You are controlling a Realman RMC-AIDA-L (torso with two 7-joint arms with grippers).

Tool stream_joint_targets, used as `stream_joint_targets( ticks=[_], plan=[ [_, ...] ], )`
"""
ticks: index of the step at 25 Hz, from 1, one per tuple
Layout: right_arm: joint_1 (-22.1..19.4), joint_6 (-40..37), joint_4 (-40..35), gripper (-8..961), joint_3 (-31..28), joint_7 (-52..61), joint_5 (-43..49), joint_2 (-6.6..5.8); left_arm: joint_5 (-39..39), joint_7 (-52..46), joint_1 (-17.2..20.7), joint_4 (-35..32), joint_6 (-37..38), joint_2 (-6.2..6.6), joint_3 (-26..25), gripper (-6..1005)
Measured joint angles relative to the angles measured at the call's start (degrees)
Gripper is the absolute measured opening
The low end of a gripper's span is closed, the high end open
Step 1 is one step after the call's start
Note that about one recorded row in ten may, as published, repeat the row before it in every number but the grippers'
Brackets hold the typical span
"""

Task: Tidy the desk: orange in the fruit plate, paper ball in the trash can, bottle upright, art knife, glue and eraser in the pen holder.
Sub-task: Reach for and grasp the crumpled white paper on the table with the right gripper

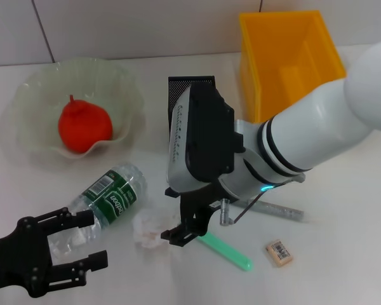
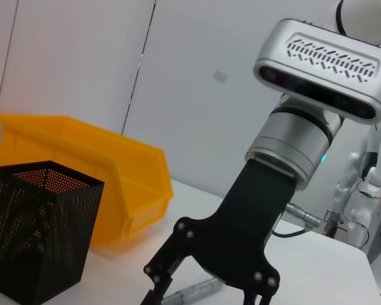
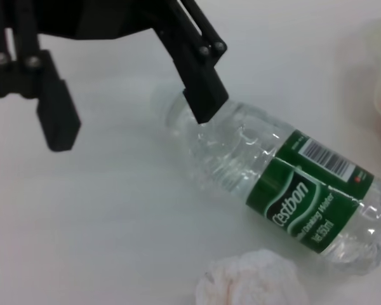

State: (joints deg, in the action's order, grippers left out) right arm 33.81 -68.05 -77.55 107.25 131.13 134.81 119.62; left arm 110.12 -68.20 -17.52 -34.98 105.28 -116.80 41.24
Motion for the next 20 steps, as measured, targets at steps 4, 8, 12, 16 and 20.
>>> stream_joint_targets(
  ticks=[4, 8, 12, 16, 20],
  plan=[
    [0.3, 0.0, 0.4, 760, 0.0, 2.1, 0.0, 0.00, 0.0, 0.0, -0.2, 0.0, 0.0, 0.06, 0.2, 799],
    [0.4, -0.6, 0.4, 759, -0.2, 3.0, -0.1, 0.00, 0.0, 0.0, -0.2, 0.0, 0.0, 0.14, 0.0, 799],
    [0.6, -2.6, 0.3, 759, -0.1, 3.8, -1.9, -0.03, 0.0, -0.3, -0.2, 0.0, 0.1, 0.16, 0.0, 799],
    [0.9, -3.1, 0.8, 759, -0.1, 3.8, -3.0, -0.10, 0.0, -0.4, -0.2, -0.1, 0.1, 0.17, 0.0, 799],
    [1.4, -2.6, 1.8, 759, 0.1, 3.8, -3.1, -0.06, 0.0, -0.4, -0.3, -0.2, 0.2, 0.18, 0.0, 799]
  ],
)
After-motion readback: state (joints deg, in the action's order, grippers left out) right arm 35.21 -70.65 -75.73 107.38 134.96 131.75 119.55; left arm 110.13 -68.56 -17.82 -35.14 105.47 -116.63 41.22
